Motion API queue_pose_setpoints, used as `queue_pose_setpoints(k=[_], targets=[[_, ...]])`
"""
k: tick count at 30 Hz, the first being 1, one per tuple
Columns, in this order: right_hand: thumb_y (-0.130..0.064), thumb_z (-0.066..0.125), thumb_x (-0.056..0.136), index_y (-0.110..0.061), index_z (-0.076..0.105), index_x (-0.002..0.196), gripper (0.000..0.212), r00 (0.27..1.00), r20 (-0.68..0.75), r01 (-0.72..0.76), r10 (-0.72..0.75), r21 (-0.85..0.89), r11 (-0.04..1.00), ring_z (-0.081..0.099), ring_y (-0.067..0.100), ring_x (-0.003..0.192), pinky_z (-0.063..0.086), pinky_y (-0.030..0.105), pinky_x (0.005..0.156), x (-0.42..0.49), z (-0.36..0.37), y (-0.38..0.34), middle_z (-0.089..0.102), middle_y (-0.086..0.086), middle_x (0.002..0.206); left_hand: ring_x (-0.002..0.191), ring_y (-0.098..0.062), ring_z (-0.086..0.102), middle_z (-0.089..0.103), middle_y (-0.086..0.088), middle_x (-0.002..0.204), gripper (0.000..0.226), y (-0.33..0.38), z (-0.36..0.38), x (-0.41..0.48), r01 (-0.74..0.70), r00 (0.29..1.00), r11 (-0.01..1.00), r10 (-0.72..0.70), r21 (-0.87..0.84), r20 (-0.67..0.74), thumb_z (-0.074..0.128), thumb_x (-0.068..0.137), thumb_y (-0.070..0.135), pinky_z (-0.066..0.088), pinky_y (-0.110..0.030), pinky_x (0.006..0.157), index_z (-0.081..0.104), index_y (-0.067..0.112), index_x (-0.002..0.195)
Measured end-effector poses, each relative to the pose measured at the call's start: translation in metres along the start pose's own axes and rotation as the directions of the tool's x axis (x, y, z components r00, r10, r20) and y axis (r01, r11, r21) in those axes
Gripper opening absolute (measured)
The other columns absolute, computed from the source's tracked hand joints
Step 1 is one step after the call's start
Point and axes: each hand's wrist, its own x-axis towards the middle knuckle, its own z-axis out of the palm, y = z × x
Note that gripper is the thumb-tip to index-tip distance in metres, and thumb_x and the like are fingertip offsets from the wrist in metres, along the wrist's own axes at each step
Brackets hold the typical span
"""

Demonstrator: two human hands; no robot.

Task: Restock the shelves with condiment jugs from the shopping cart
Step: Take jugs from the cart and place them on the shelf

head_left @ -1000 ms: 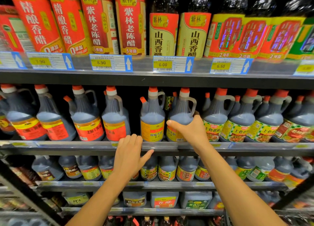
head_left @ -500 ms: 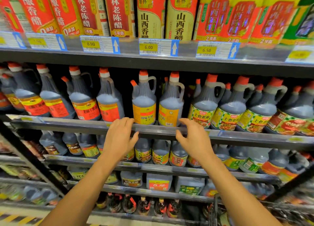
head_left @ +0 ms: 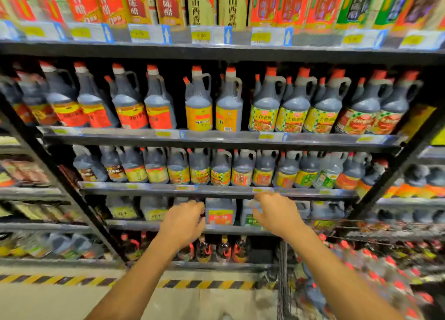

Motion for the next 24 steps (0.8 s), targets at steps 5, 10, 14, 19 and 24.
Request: queue_pose_setpoints(k=[5, 10, 14, 19, 24], targets=[[-0.034, 0.049, 0.104, -0.013, 0.058, 0.112, 0.024, 0.99, 0.134, -0.045, 0.043, 0.014, 0.999, 0.063, 0.033, 0.087, 0.051, 0.042, 0.068, -0.08, 0.031, 0.01, 0.067, 0.012, 0.104, 0.103, -0.027, 0.062, 0.064, -0.002, 0.112, 0.024, 0.04, 0.037, -0.072, 0.0, 0.995, 0.999, 0.004, -0.033, 0.097, 0.045, 0.098, 0.036, 0.05, -0.038, 0.078, 0.058, 0.021, 0.111], [-0.032, 0.051, 0.1, -0.014, 0.061, 0.107, 0.022, 0.973, 0.185, -0.147, 0.137, 0.044, 0.988, 0.063, 0.032, 0.088, 0.044, 0.037, 0.061, -0.146, 0.062, 0.038, 0.064, 0.01, 0.097, 0.102, -0.023, 0.061, 0.063, 0.001, 0.112, 0.023, 0.08, 0.069, -0.115, -0.028, 0.979, 0.994, 0.049, -0.105, 0.197, 0.046, 0.096, 0.035, 0.048, -0.037, 0.079, 0.058, 0.023, 0.11], [-0.033, 0.048, 0.099, -0.016, 0.058, 0.096, 0.02, 0.949, 0.209, -0.255, 0.237, 0.061, 0.965, 0.059, 0.032, 0.079, 0.054, 0.042, 0.063, -0.2, 0.091, 0.075, 0.061, 0.006, 0.086, 0.096, -0.022, 0.062, 0.064, 0.003, 0.108, 0.017, 0.123, 0.101, -0.131, -0.058, 0.963, 0.979, 0.107, -0.197, 0.248, 0.044, 0.096, 0.036, 0.05, -0.035, 0.073, 0.056, 0.026, 0.102], [-0.038, 0.052, 0.097, -0.02, 0.063, 0.12, 0.031, 0.897, 0.18, -0.422, 0.404, 0.08, 0.903, 0.068, 0.036, 0.102, 0.056, 0.041, 0.077, -0.274, 0.121, 0.148, 0.071, 0.009, 0.113, 0.105, -0.022, 0.061, 0.065, 0.001, 0.111, 0.021, 0.206, 0.137, -0.131, -0.175, 0.931, 0.955, 0.239, -0.238, 0.276, 0.047, 0.096, 0.033, 0.048, -0.036, 0.084, 0.061, 0.023, 0.108], [-0.04, 0.055, 0.097, -0.021, 0.062, 0.126, 0.035, 0.816, 0.202, -0.567, 0.541, 0.107, 0.817, 0.067, 0.034, 0.107, 0.055, 0.041, 0.088, -0.334, 0.128, 0.24, 0.07, 0.007, 0.118, 0.106, -0.023, 0.061, 0.065, 0.0, 0.108, 0.025, 0.302, 0.176, -0.107, -0.266, 0.879, 0.92, 0.354, -0.287, 0.319, 0.05, 0.095, 0.037, 0.049, -0.036, 0.085, 0.062, 0.021, 0.109]])
